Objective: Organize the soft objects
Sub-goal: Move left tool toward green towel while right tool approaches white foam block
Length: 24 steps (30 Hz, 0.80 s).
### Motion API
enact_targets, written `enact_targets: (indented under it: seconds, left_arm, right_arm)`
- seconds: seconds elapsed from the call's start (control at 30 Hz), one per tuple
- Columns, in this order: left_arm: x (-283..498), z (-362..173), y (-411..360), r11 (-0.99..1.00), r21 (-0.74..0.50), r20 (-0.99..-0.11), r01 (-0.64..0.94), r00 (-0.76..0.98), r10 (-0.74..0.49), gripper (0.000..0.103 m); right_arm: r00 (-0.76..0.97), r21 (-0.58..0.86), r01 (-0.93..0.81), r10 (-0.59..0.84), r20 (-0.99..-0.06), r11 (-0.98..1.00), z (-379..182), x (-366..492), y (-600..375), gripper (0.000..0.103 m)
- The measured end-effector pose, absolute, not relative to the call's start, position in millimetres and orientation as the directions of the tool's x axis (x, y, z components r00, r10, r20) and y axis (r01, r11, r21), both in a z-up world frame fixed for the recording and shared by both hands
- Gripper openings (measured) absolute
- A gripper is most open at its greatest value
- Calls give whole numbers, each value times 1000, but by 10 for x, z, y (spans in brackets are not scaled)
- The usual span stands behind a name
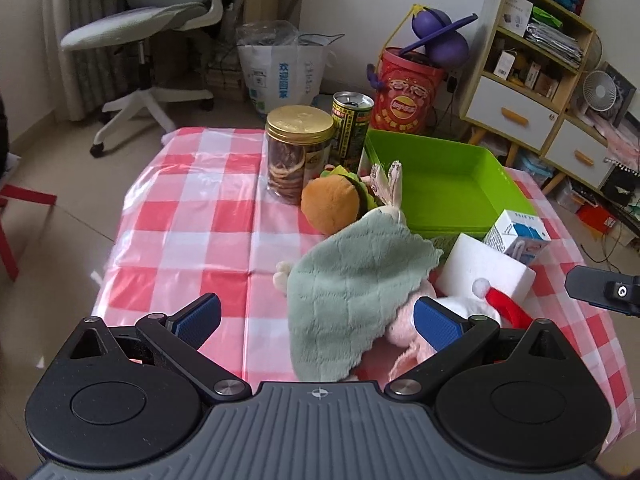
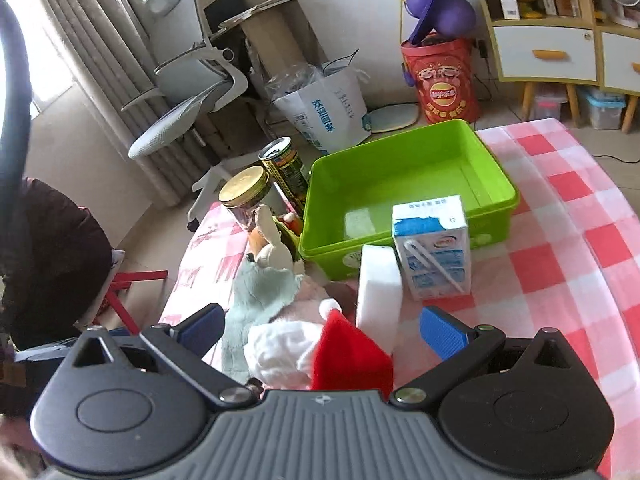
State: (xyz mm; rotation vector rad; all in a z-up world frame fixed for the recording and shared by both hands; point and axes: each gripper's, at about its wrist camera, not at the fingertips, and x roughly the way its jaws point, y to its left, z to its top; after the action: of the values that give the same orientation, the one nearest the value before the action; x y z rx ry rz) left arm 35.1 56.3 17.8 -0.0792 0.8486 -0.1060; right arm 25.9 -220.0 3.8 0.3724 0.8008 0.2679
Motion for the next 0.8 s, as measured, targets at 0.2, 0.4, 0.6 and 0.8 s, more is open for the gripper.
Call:
enact_targets:
  seconds: [0.2,0.4,0.6,0.8]
  left_arm:
    - [530,-152,782,964,-260,-735,52,638,-232,97]
    - [717,-406,923,917,-398,-737,13,591,-328,86]
    - [850,-613,934,908,-418,-773,-39,541,-332,74]
    - [898,-734,952,894,-446,-779,-52,514,-359,60]
  right_arm:
    - [627,429,-125,407,-665,895,-175,384,-2198,89]
    - [598,518,-16,424,-681,855,-371,594,-2410,89]
    - [570,595,95,446,-690,798,-583,723,-2529,63]
    - [572,673,149,492,-657,725,-710,768,-2586,38]
